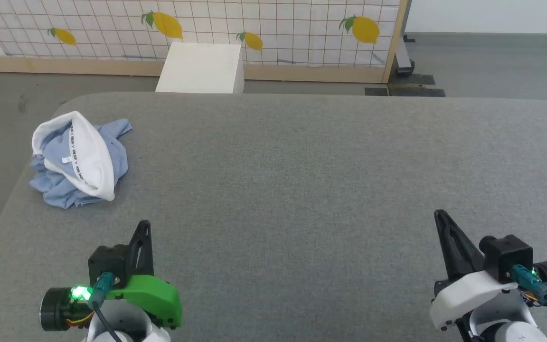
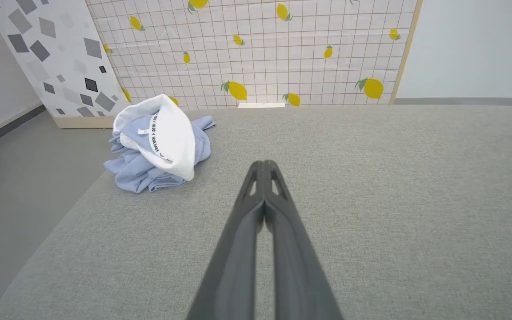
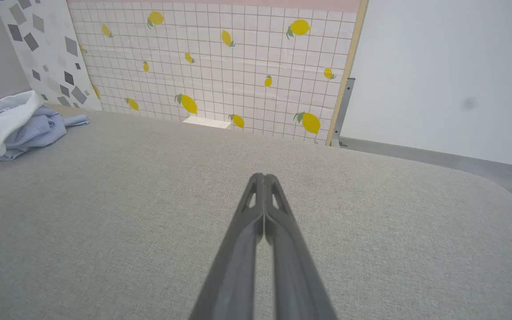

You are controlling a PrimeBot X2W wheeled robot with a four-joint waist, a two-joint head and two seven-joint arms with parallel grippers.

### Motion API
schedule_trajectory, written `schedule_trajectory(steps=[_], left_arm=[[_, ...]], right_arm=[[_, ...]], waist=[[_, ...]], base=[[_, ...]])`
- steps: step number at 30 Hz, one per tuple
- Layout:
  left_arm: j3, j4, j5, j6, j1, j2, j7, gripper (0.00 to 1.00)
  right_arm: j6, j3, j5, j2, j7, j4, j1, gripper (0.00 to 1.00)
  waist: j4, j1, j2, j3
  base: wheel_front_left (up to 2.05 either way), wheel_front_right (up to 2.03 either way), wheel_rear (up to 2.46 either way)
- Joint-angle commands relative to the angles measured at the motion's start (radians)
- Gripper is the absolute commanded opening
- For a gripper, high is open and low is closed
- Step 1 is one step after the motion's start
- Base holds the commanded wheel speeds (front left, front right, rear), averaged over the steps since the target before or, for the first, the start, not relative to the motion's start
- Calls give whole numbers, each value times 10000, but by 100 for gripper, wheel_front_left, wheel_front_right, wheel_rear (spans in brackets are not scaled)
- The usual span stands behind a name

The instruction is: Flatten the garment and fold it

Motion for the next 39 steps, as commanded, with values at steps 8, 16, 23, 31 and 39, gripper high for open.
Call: schedule_trajectory(steps=[8, 16, 23, 31, 39], left_arm=[[22, -26, 129, -11, -61, -43, 14, 0], [22, -26, 129, -11, -61, -43, 14, 0], [22, -26, 129, -11, -61, -43, 14, 0], [22, -26, 129, -11, -61, -43, 14, 0], [22, -26, 129, -11, -61, -43, 14, 0]], right_arm=[[-17, 12, -64, 26, 3, 18, -182, 0], [-17, 12, -64, 26, 3, 18, -182, 0], [-17, 12, -64, 26, 3, 18, -182, 0], [-17, 12, -64, 26, 3, 18, -182, 0], [-17, 12, -64, 26, 3, 18, -182, 0]], waist=[[0, 0, 0, 0], [0, 0, 0, 0], [0, 0, 0, 0], [0, 0, 0, 0], [0, 0, 0, 0]], base=[[0, 0, 0], [0, 0, 0], [0, 0, 0], [0, 0, 0], [0, 0, 0]])
